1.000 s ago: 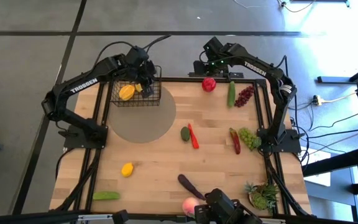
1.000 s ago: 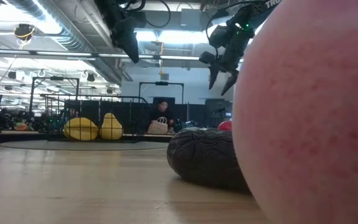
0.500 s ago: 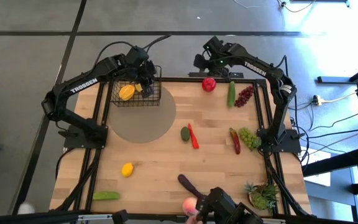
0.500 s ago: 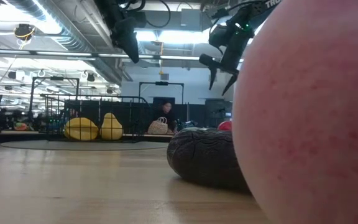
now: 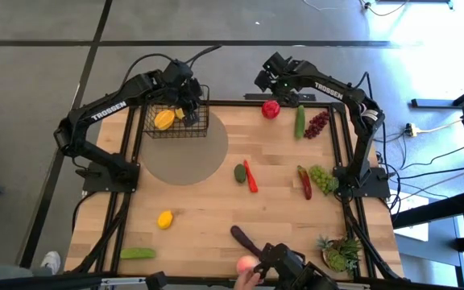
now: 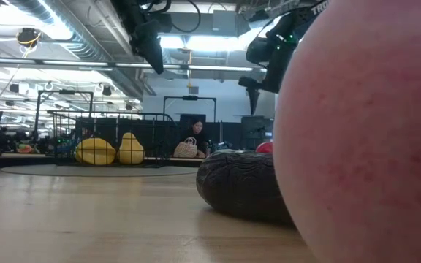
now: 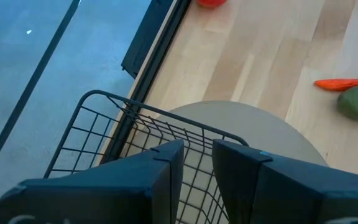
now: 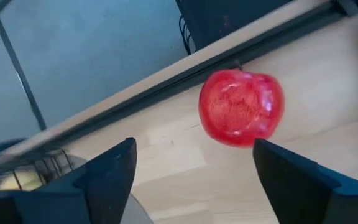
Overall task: Build produce basket
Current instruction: Put the red apple into the black wire basket
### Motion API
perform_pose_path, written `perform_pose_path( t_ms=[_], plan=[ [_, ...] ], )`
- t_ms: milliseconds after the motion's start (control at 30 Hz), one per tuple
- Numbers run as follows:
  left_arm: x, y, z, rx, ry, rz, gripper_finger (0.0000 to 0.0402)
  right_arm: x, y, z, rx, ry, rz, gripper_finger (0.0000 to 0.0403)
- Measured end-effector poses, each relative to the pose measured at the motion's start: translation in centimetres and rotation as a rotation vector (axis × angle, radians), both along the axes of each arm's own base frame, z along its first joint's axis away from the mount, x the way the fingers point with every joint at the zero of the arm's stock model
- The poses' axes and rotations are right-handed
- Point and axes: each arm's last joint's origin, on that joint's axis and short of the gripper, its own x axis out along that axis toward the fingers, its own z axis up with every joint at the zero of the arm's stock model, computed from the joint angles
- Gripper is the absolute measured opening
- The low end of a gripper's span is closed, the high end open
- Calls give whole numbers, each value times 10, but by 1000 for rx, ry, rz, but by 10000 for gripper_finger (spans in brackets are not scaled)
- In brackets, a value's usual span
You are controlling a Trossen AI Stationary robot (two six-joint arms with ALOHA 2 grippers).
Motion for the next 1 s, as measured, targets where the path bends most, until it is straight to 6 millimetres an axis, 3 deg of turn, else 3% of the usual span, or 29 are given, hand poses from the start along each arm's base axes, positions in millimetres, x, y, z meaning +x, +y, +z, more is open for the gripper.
perform_pose_path(
  t_ms=[600, 1000],
  plan=[
    [0, 0, 0, 0, 0, 0, 75, -8, 1, -65, 0, 2, -55, 318],
    [0, 0, 0, 0, 0, 0, 75, -7, 2, -80, -38, -34, -37, 318]
  ],
)
